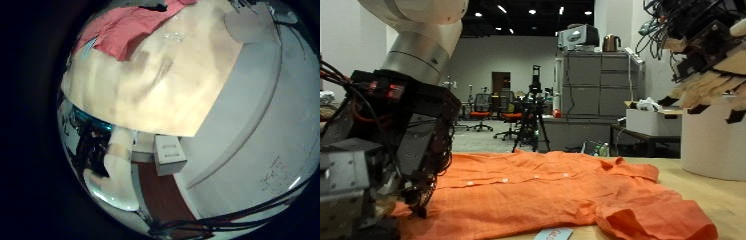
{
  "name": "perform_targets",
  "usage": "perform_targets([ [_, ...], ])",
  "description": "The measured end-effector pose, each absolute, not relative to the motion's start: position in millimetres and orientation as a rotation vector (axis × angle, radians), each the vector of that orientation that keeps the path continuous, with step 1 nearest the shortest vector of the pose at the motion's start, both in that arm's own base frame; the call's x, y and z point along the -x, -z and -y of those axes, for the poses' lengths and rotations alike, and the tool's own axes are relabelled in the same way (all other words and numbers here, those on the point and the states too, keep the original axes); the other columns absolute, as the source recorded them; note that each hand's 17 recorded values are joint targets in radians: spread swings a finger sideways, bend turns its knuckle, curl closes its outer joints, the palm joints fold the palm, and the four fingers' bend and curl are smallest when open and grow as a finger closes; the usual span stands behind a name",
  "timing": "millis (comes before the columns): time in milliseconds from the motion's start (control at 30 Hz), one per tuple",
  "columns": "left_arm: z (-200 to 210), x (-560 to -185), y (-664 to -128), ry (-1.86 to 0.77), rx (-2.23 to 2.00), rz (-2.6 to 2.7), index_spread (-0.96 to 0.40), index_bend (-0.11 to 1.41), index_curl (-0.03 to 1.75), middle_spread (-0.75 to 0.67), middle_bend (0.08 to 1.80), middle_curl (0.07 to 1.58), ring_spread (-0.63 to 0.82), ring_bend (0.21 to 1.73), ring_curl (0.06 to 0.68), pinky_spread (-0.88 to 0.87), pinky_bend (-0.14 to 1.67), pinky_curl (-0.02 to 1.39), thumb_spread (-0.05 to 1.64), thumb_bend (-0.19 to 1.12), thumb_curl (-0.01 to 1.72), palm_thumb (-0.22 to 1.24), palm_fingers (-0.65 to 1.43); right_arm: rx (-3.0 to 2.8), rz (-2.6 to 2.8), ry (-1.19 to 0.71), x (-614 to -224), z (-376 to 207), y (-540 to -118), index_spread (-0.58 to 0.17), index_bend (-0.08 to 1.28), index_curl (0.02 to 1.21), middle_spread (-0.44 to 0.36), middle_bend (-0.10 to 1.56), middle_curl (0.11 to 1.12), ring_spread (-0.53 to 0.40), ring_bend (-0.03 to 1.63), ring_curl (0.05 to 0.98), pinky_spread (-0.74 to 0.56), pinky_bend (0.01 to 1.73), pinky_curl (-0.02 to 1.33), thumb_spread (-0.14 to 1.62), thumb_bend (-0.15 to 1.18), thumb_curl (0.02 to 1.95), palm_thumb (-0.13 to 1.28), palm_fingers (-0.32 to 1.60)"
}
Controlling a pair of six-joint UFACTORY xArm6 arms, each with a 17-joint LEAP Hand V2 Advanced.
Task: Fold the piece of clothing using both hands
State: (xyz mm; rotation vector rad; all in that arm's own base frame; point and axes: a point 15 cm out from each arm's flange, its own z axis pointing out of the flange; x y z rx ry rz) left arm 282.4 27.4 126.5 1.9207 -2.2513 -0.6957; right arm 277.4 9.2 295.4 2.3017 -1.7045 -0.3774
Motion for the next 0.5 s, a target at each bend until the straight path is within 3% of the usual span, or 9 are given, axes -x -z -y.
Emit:
perform_targets([
  [200, -28.2, -284.4, -133.9, 0.709, -1.915, 2.256, -0.27, 0.2, 0.39, -0.39, 0.73, 0.55, -0.43, 0.87, 0.311, -0.46, 0.72, 0.35, 0.96, -0.02, 0.32, 0.41, 1.03, -2.286, 1.672, 0.41, -284.8, -12.0, -277.7, -0.178, 0.15, 0.28, 0.186, 0.22, 0.31, 0.213, 0.29, 0.219, 0.32, 0.48, 0.29, 0.9, -0.03, 0.31, 0.14, 0.08],
  [367, -31.0, -283.0, -134.3, 0.724, -1.916, 2.258, -0.42, 0.26, 0.44, -0.49, 0.78, 0.59, -0.53, 0.89, 0.348, -0.63, 0.83, 0.41, 0.99, -0.01, 0.33, 0.5, 1.15, -2.269, 1.593, 0.392, -291.1, -16.0, -260.2, -0.185, 0.14, 0.27, 0.151, 0.23, 0.32, 0.209, 0.33, 0.239, 0.31, 0.45, 0.28, 0.92, -0.03, 0.3, 0.16, 0.1],
  [500, -31.6, -282.4, -135.1, 0.727, -1.916, 2.259, -0.5, 0.32, 0.49, -0.53, 0.82, 0.6, -0.56, 0.92, 0.372, -0.69, 0.87, 0.43, 1.03, -0.01, 0.33, 0.57, 1.2, -2.349, 1.566, 0.304, -319.2, -32.0, -243.7, -0.201, 0.15, 0.26, 0.112, 0.24, 0.33, 0.2, 0.38, 0.252, 0.31, 0.42, 0.28, 0.93, -0.02, 0.3, 0.19, 0.13],
])
